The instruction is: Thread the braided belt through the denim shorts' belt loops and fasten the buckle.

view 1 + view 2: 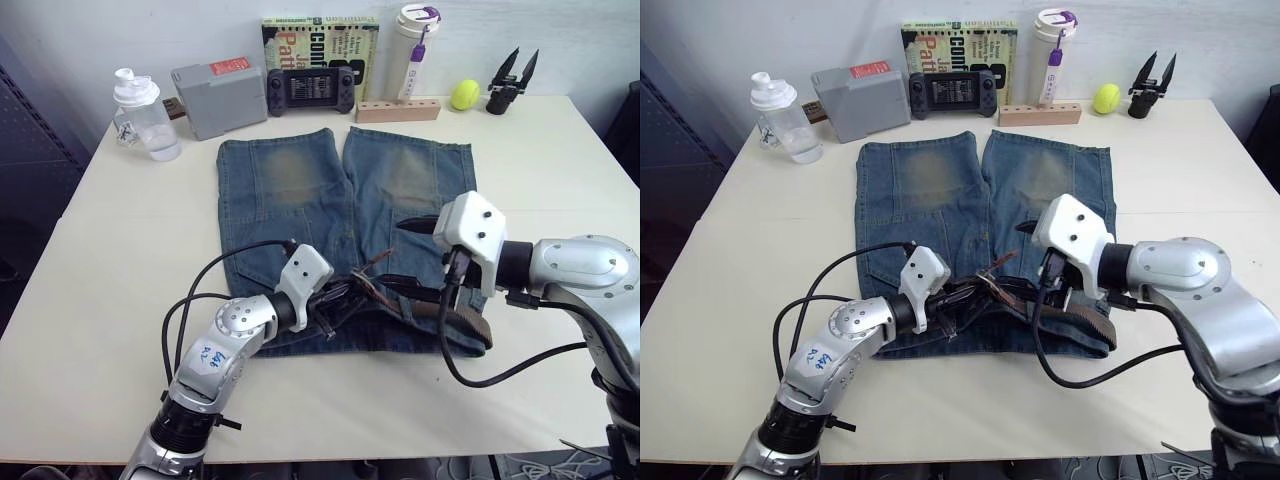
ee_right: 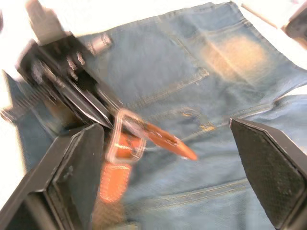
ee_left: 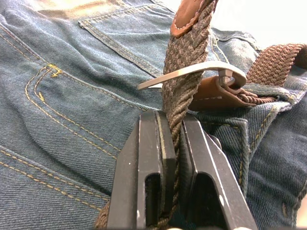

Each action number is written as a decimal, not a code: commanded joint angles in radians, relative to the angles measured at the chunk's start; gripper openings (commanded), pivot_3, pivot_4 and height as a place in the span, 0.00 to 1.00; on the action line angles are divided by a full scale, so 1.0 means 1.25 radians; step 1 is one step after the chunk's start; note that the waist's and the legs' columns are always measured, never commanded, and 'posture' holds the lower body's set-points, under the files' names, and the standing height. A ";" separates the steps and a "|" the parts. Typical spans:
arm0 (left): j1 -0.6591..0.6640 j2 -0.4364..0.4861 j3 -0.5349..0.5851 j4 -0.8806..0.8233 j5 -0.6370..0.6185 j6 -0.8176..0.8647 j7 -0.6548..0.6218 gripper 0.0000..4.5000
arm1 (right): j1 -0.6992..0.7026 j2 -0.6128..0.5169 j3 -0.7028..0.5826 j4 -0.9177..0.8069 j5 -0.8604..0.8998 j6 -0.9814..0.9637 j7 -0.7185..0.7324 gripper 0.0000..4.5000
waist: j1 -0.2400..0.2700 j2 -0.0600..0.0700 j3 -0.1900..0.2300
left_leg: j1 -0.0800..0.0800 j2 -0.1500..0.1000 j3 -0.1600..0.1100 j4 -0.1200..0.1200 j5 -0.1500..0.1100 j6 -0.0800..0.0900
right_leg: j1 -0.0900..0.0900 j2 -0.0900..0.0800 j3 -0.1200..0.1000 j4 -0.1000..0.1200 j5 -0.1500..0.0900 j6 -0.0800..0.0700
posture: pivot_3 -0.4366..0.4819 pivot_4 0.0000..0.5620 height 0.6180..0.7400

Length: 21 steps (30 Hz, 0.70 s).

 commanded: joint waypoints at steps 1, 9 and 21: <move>-0.009 0.002 -0.024 -0.018 0.019 -0.026 -0.007 0.00 | -0.028 -0.017 0.110 0.085 -0.179 -0.243 0.008 0.99 | -0.001 0.000 0.000 | 0.000 0.000 0.000 0.000 0.000 0.000 | 0.000 0.000 0.000 0.000 0.000 0.000 | 0.48 0.27 0.88; -0.009 0.007 -0.033 -0.018 0.042 -0.028 -0.003 0.00 | -0.072 0.013 0.141 0.185 -0.267 -0.390 0.023 0.79 | 0.000 0.000 0.000 | 0.000 0.001 0.000 0.000 0.000 0.000 | 0.000 0.000 -0.001 0.000 0.000 0.000 | 0.48 0.27 0.88; -0.009 0.002 -0.020 -0.017 0.047 -0.010 0.001 0.00 | -0.040 0.026 0.123 0.144 -0.277 -0.371 0.054 0.01 | 0.000 0.000 0.000 | 0.000 0.001 0.000 0.000 0.000 0.000 | 0.000 0.000 -0.001 0.000 0.000 0.000 | 0.48 0.27 0.88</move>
